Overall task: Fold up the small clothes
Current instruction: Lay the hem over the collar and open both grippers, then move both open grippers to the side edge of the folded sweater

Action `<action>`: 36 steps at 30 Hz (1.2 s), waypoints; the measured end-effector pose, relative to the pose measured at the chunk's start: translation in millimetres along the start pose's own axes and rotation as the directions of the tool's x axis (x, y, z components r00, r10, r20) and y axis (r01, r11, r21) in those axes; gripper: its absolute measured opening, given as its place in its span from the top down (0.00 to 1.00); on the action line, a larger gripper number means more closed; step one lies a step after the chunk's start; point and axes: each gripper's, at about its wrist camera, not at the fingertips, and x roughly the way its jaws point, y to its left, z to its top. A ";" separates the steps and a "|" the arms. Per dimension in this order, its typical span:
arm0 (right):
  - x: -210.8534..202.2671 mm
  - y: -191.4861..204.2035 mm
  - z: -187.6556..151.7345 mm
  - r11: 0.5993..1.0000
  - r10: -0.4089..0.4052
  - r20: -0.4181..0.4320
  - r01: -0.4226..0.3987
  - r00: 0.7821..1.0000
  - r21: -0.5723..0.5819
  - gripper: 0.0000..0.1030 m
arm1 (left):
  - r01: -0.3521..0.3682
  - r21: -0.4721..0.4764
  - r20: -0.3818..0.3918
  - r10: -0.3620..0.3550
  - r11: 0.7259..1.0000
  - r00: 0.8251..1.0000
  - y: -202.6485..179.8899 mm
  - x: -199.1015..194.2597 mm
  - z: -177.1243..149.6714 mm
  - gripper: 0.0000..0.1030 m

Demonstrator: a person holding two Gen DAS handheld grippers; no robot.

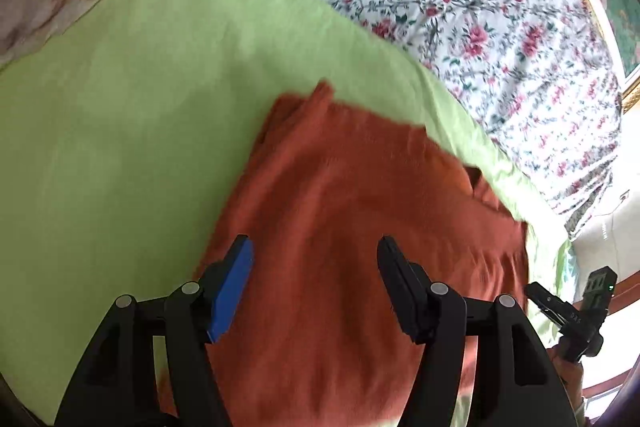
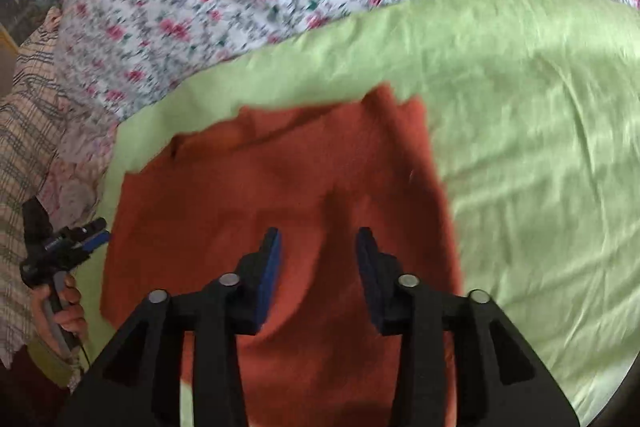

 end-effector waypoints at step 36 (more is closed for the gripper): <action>-25.9 88.4 -98.7 0.999 0.043 -0.139 -0.041 0.989 0.017 0.28 | 0.089 -0.262 -0.093 -0.117 0.961 0.989 52.2 -38.8 -153.0 0.21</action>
